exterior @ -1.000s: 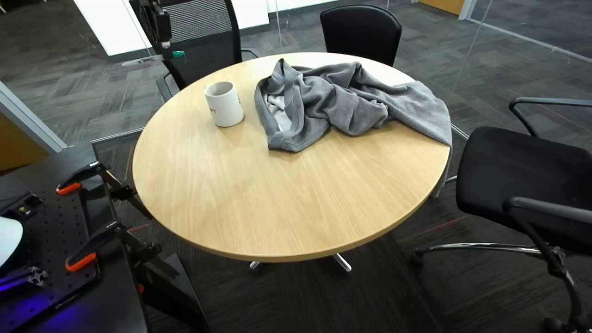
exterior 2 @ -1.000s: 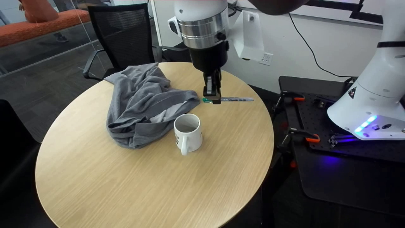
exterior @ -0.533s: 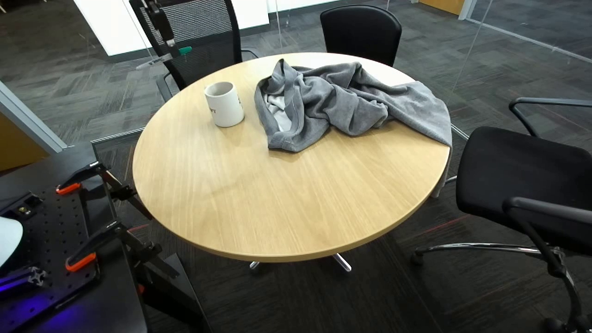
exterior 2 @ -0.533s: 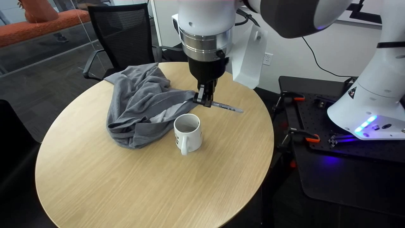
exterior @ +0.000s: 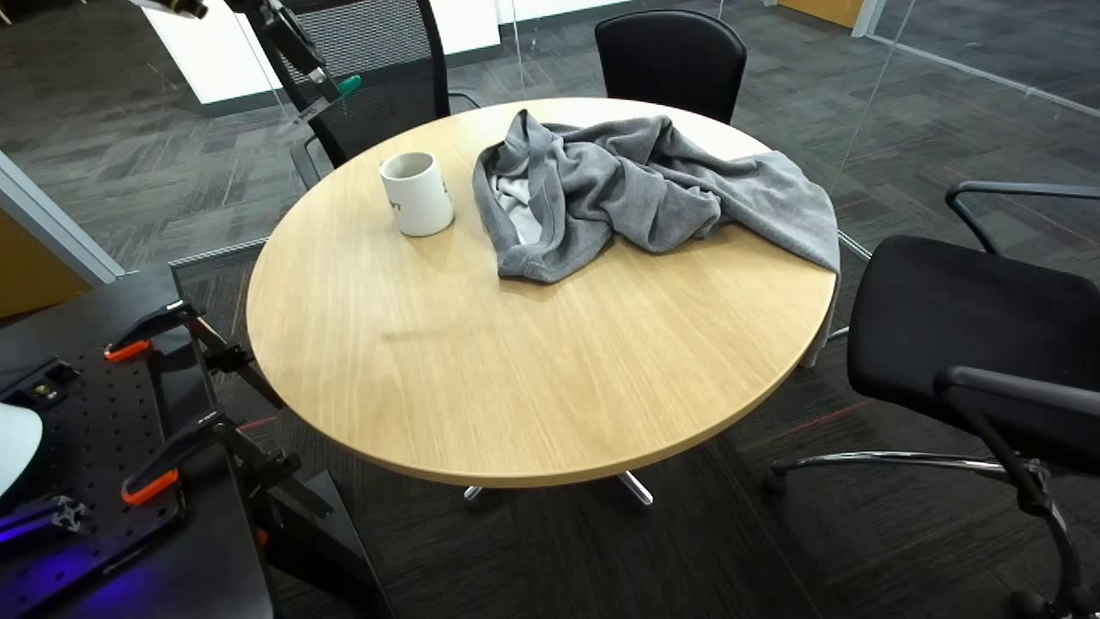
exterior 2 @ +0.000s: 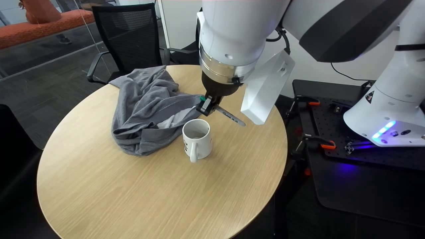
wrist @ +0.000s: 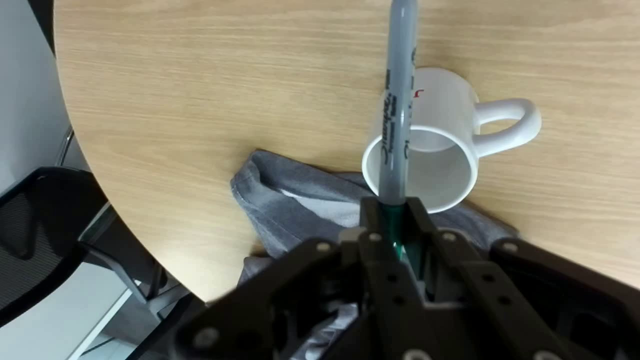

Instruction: Put the green pen inside the white mug

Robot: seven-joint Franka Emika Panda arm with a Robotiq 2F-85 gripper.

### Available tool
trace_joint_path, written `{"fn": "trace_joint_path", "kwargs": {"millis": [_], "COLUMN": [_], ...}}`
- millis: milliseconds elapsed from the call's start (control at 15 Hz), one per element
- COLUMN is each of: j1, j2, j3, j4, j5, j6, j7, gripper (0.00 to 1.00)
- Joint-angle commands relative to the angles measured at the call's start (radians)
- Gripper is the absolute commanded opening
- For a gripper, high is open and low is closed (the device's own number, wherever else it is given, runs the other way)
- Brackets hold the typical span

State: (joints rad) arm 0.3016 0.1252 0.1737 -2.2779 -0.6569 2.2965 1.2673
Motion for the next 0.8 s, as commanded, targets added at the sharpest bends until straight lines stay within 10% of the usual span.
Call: {"fn": "trace_joint_path", "kwargs": {"millis": [0,733], "j1": [0.017,0.049], "j2": [0.007,0.117], "j3": [0.003,0.023], "j4": [0.003,0.058], "j5": [-0.125,-0.46], "j6": [-0.016,-0.13], "j7": [0.19,0.644], "gripper": [0.04,0.04]}}
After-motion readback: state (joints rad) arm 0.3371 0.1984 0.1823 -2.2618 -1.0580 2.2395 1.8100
